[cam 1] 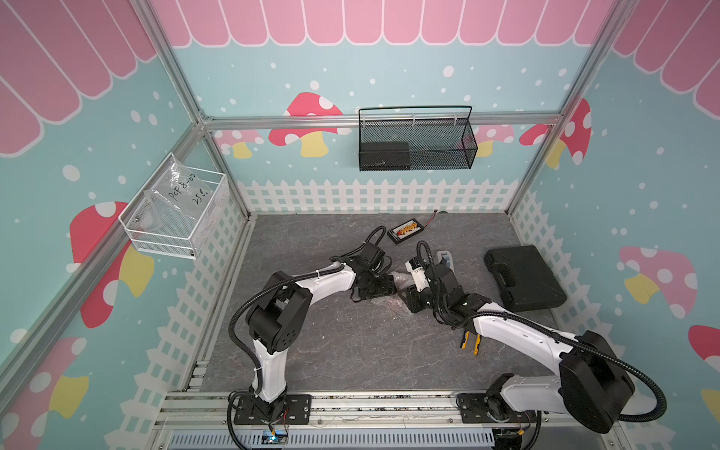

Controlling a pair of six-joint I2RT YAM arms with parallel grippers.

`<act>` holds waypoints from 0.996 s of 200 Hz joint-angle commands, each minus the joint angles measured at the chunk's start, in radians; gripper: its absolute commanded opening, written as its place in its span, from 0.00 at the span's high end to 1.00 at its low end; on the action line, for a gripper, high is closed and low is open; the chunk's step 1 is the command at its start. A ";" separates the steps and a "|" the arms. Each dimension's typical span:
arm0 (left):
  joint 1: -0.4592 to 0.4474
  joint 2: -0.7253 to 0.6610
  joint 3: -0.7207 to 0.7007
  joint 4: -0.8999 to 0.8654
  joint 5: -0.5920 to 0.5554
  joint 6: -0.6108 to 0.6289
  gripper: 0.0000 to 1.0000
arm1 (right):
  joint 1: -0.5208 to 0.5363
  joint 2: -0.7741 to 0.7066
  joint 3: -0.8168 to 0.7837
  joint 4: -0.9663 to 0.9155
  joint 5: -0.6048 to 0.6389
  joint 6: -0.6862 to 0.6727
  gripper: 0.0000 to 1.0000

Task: Wrap mugs in bubble wrap
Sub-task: Stick the tape on the bubble wrap.

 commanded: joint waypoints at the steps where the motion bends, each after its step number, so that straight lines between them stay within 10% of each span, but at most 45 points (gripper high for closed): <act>1: -0.007 -0.018 0.011 -0.011 -0.009 -0.016 0.23 | 0.011 0.016 0.026 0.029 0.005 0.002 0.66; 68: -0.007 -0.021 0.009 -0.005 -0.007 -0.025 0.23 | 0.054 0.046 0.014 0.058 -0.020 0.024 0.93; 199: -0.007 -0.050 -0.011 0.031 0.016 -0.058 0.23 | 0.075 0.130 -0.093 0.114 0.038 0.077 0.99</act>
